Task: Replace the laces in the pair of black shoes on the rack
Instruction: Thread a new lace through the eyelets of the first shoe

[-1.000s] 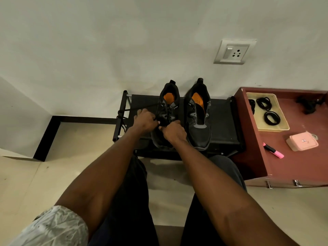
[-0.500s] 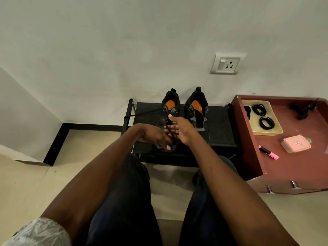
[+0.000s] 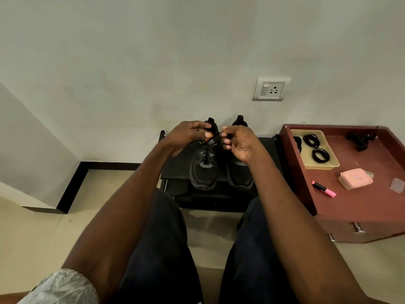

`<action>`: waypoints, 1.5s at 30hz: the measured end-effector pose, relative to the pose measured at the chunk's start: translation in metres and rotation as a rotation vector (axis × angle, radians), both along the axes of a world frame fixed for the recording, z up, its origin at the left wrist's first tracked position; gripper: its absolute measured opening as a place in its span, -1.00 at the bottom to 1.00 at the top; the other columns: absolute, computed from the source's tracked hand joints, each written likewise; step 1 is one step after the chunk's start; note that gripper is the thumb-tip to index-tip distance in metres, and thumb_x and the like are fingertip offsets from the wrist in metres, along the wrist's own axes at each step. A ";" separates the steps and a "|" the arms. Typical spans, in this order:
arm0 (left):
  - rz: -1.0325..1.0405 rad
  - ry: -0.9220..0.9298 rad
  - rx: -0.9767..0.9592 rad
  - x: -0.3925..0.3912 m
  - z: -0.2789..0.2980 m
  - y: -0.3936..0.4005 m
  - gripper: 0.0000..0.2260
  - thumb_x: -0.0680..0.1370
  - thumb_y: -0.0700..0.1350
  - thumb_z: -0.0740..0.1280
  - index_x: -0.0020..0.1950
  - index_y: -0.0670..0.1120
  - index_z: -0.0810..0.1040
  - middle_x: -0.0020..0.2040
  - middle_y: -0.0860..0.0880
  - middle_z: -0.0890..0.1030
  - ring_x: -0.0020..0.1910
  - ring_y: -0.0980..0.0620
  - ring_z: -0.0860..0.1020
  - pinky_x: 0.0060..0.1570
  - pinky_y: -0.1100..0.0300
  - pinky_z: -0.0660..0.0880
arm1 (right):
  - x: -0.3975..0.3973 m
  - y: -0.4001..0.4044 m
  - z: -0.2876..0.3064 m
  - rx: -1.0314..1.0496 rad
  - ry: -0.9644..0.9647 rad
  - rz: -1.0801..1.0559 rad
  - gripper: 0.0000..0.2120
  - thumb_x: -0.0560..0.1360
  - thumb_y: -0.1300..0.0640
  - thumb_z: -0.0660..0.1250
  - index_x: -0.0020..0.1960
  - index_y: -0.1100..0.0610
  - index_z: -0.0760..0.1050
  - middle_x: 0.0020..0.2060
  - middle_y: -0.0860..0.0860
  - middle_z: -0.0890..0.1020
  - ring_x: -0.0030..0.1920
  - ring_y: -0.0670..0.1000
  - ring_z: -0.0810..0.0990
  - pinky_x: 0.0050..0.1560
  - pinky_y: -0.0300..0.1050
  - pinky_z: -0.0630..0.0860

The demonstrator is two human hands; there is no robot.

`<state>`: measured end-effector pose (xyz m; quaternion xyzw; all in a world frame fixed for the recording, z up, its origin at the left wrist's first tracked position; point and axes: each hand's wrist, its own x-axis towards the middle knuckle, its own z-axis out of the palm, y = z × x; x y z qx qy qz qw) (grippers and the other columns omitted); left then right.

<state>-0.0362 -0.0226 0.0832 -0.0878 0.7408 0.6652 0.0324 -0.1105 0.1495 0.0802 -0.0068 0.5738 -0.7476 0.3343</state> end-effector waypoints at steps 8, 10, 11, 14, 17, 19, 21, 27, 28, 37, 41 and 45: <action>-0.113 -0.021 0.003 -0.004 -0.016 0.007 -0.51 0.53 -0.37 0.38 0.45 -0.17 0.41 0.20 -0.15 0.63 0.20 0.06 0.58 0.12 0.28 0.49 | -0.001 0.010 0.002 0.101 0.167 0.315 -0.84 0.60 0.29 0.24 -0.16 0.17 0.41 -0.40 0.05 0.52 -0.53 -0.08 0.29 -0.57 -0.26 0.18; -0.040 0.013 -0.028 -0.001 -0.019 0.003 -0.73 0.53 -0.27 0.42 0.23 -0.23 0.61 -0.03 -0.10 0.70 0.04 0.07 0.63 0.16 0.21 0.50 | -0.006 0.013 0.006 0.081 0.184 0.266 -0.88 0.60 0.29 0.24 -0.11 0.16 0.43 -0.39 0.04 0.52 -0.52 -0.08 0.31 -0.55 -0.25 0.20; 0.033 0.024 -0.042 0.001 -0.022 -0.003 -0.82 0.53 -0.22 0.44 0.11 -0.24 0.67 -0.09 -0.06 0.71 0.00 0.08 0.64 0.17 0.19 0.51 | -0.011 0.018 0.005 0.048 0.174 0.212 -0.89 0.60 0.30 0.24 -0.08 0.15 0.42 -0.38 0.04 0.51 -0.50 -0.07 0.31 -0.54 -0.24 0.20; 0.337 0.030 -0.054 0.006 -0.035 -0.029 -0.95 0.51 -0.17 0.47 -0.09 -0.13 0.71 -0.09 -0.09 0.70 -0.03 0.04 0.62 0.09 0.14 0.54 | -0.031 0.036 -0.003 -0.043 0.138 0.010 -0.90 0.59 0.33 0.21 -0.04 0.16 0.42 -0.32 0.06 0.49 -0.48 -0.06 0.31 -0.52 -0.22 0.22; 0.641 -0.020 -0.154 0.007 -0.052 -0.050 -0.95 0.50 -0.20 0.45 -0.15 -0.12 0.69 -0.15 -0.05 0.69 -0.07 0.03 0.63 -0.06 0.22 0.51 | -0.041 0.048 -0.013 -0.033 0.127 -0.124 -0.85 0.58 0.39 0.16 0.00 0.22 0.46 -0.30 0.07 0.51 -0.48 -0.07 0.35 -0.50 -0.23 0.24; 0.759 -0.151 -0.331 0.006 -0.066 -0.061 -0.88 0.51 -0.19 0.41 -0.18 -0.20 0.68 -0.17 -0.12 0.68 -0.07 -0.08 0.64 -0.04 0.11 0.57 | -0.041 0.048 -0.018 0.001 0.117 -0.148 -0.78 0.57 0.43 0.12 0.08 0.26 0.48 -0.28 0.07 0.55 -0.46 -0.07 0.41 -0.49 -0.24 0.29; 0.864 -0.287 -0.559 0.006 -0.076 -0.064 -0.83 0.51 -0.17 0.34 -0.13 -0.27 0.66 -0.06 -0.22 0.66 0.00 -0.19 0.63 0.05 -0.02 0.58 | -0.037 0.042 -0.025 0.047 0.121 -0.139 -0.76 0.58 0.45 0.11 0.12 0.27 0.49 -0.24 0.09 0.60 -0.44 -0.08 0.47 -0.46 -0.25 0.36; 0.531 0.100 -0.425 -0.012 -0.055 -0.022 -0.68 0.57 -0.21 0.37 0.32 -0.13 0.56 0.29 -0.06 0.57 0.28 0.05 0.50 0.36 0.09 0.43 | -0.018 0.003 -0.041 0.224 0.262 -0.016 -0.92 0.57 0.26 0.38 -0.08 0.22 0.49 -0.31 0.10 0.64 -0.48 -0.08 0.49 -0.49 -0.24 0.37; 0.377 0.106 -0.366 -0.017 -0.051 -0.015 -0.74 0.59 -0.18 0.37 0.28 -0.11 0.59 0.20 -0.02 0.62 0.19 0.09 0.55 0.32 0.10 0.47 | -0.016 -0.005 -0.043 0.249 0.303 0.001 -0.90 0.55 0.24 0.41 -0.10 0.22 0.51 -0.34 0.09 0.63 -0.49 -0.08 0.48 -0.49 -0.24 0.37; 0.152 0.028 -0.204 -0.041 -0.056 -0.010 -0.91 0.59 -0.25 0.36 0.07 -0.21 0.62 -0.25 -0.09 0.63 -0.35 0.11 0.56 -0.25 0.25 0.49 | -0.034 -0.020 -0.061 0.138 0.199 -0.030 -0.95 0.59 0.38 0.30 -0.01 0.32 0.54 -0.28 0.15 0.68 -0.33 0.03 0.67 -0.31 -0.20 0.59; 0.110 0.026 -0.167 -0.047 -0.064 -0.008 -0.80 0.54 -0.22 0.45 0.15 -0.21 0.65 -0.19 -0.02 0.65 -0.32 0.16 0.55 -0.28 0.38 0.45 | -0.038 -0.031 -0.075 0.225 0.181 -0.083 -0.94 0.54 0.27 0.42 -0.10 0.23 0.58 -0.26 0.16 0.66 -0.39 -0.01 0.59 -0.36 -0.20 0.54; 0.221 0.037 -0.150 -0.055 -0.077 -0.009 -0.88 0.52 -0.16 0.48 0.03 -0.15 0.70 -0.36 0.10 0.64 -0.40 0.16 0.52 -0.31 0.36 0.43 | -0.040 -0.040 -0.085 0.225 0.157 -0.123 -0.87 0.53 0.21 0.45 -0.19 0.19 0.60 -0.30 0.12 0.63 -0.39 -0.03 0.52 -0.34 -0.19 0.48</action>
